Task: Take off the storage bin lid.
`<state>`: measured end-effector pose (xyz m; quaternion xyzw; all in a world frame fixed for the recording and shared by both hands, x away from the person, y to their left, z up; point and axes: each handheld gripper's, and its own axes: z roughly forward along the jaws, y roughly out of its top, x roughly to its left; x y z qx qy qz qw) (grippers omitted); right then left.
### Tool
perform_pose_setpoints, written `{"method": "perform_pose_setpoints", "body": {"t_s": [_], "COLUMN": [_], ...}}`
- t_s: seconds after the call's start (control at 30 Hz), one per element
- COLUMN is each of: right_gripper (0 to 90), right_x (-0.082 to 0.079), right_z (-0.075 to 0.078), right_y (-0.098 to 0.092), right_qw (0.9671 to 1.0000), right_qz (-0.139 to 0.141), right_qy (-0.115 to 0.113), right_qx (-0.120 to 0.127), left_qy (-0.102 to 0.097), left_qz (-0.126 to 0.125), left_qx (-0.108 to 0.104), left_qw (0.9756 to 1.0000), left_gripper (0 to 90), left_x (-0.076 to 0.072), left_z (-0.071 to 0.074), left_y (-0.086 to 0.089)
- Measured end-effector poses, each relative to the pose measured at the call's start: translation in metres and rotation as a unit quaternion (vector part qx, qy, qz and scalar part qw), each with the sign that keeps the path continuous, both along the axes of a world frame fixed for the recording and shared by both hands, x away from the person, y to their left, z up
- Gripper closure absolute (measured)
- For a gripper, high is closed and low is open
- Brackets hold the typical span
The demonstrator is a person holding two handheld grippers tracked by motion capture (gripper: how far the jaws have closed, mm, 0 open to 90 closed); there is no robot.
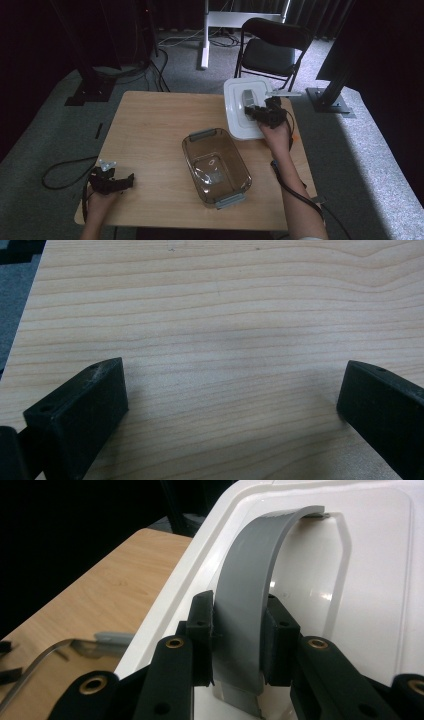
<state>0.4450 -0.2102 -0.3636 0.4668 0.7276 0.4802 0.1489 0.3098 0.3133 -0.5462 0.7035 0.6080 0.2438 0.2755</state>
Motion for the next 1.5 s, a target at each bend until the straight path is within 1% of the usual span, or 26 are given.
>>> {"method": "perform_pose_setpoints", "body": {"t_s": [0.17,0.23,0.3,0.33,0.4,0.5,0.57,0.7,0.77,0.83,0.9,0.97,1.07,1.13,1.17,1.33,1.5], "right_gripper": [70.7,70.7,70.7,70.7,70.7,70.7,70.7,70.6,70.7,70.6,70.7,70.6,70.7,70.6,70.6,70.6,70.6], "right_x": [0.015,0.020,0.022,0.027,0.031,0.036,0.040,0.047,0.050,0.053,0.056,0.057,0.058,0.059,0.058,0.060,0.061], "right_z": [-0.007,-0.010,-0.012,-0.016,-0.018,-0.022,-0.024,-0.032,-0.036,-0.041,-0.046,-0.051,-0.057,-0.061,-0.063,-0.072,-0.081], "right_y": [-0.002,-0.002,-0.002,-0.002,-0.001,0.000,0.003,0.006,0.009,0.011,0.014,0.016,0.021,0.022,0.024,0.026,0.030], "right_qw": [0.9999,0.9998,0.9998,0.9997,0.9997,0.9997,0.9997,0.9996,0.9993,0.9994,0.9991,0.9992,0.9992,0.9991,0.9992,0.9987,0.9982], "right_qz": [-0.009,-0.015,-0.015,-0.020,-0.022,-0.024,-0.025,-0.024,-0.030,-0.028,-0.032,-0.028,-0.025,-0.018,-0.018,-0.021,-0.013], "right_qy": [0.008,0.011,0.010,0.012,0.012,0.008,0.010,0.015,0.020,0.020,0.026,0.029,0.032,0.037,0.036,0.045,0.058], "right_qx": [0.004,0.000,0.001,0.003,0.004,0.003,-0.001,0.003,-0.006,-0.002,-0.004,0.003,0.001,0.007,0.004,0.006,-0.001], "left_qy": [0.000,0.000,0.000,0.000,0.000,0.000,0.000,0.000,0.000,0.000,0.001,0.000,0.000,0.000,0.000,0.000,0.000], "left_qz": [0.000,0.000,0.000,0.000,0.000,0.000,0.000,0.000,0.000,0.000,0.000,0.000,0.000,0.000,0.000,0.000,0.000], "left_qx": [0.000,0.000,0.000,0.000,0.000,0.000,0.000,0.000,0.000,0.000,0.000,0.000,0.000,0.000,0.000,0.000,0.000], "left_qw": [1.0000,1.0000,1.0000,1.0000,1.0000,1.0000,1.0000,1.0000,1.0000,1.0000,1.0000,1.0000,1.0000,1.0000,1.0000,1.0000,1.0000], "left_gripper": [0.3,0.3,0.3,0.3,0.3,0.3,0.3,0.3,0.3,0.3,0.3,0.3,0.3,0.3,0.3,0.3,0.3], "left_x": [0.000,0.000,0.000,0.000,0.000,0.000,0.000,0.000,0.000,0.000,0.000,0.000,0.000,0.000,0.000,0.000,0.000], "left_z": [0.000,0.000,0.000,0.000,0.000,0.000,0.000,0.000,0.000,0.000,0.000,0.000,0.000,0.000,0.000,0.000,0.000], "left_y": [0.000,0.000,0.000,0.000,0.000,0.000,0.000,0.000,0.000,0.000,0.000,0.000,0.000,0.000,0.000,0.000,0.000]}}
